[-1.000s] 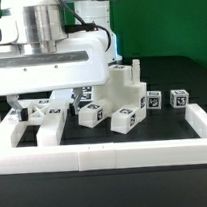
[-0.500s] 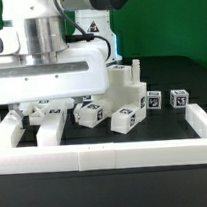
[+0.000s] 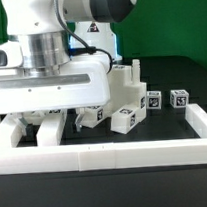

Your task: Assemble chair

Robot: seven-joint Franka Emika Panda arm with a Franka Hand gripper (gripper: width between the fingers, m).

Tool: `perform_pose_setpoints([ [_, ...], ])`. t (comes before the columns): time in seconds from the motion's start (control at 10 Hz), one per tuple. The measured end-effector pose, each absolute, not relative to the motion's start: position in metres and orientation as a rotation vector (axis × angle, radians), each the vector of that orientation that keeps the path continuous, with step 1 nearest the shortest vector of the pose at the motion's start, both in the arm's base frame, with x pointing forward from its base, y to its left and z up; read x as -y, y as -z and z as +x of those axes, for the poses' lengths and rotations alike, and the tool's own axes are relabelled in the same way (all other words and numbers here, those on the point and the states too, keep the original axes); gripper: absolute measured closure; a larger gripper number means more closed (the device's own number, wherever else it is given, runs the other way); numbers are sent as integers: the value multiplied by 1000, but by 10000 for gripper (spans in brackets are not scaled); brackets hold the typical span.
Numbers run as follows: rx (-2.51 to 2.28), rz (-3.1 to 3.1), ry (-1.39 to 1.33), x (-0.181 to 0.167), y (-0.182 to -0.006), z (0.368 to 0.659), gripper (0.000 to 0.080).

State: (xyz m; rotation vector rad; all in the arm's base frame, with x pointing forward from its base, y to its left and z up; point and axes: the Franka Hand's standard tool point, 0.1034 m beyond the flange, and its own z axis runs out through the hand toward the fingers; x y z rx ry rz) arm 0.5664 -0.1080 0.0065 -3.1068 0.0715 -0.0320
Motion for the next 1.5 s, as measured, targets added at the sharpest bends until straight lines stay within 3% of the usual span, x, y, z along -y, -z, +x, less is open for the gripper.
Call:
perform_pose_setpoints([
  [0.1, -73, -3107, 27, 108, -5, 564, 150],
  [0.2, -74, -3108, 26, 109, -4, 563, 265],
  [0.3, -76, -3109, 24, 110, -4, 562, 432],
  [0.4, -75, -3109, 24, 110, -4, 562, 432],
  [0.5, -74, -3109, 25, 109, -4, 562, 517],
  [0.9, -68, -3106, 31, 108, -9, 564, 517],
  [1.5, -11, -3054, 70, 106, -96, 583, 515],
])
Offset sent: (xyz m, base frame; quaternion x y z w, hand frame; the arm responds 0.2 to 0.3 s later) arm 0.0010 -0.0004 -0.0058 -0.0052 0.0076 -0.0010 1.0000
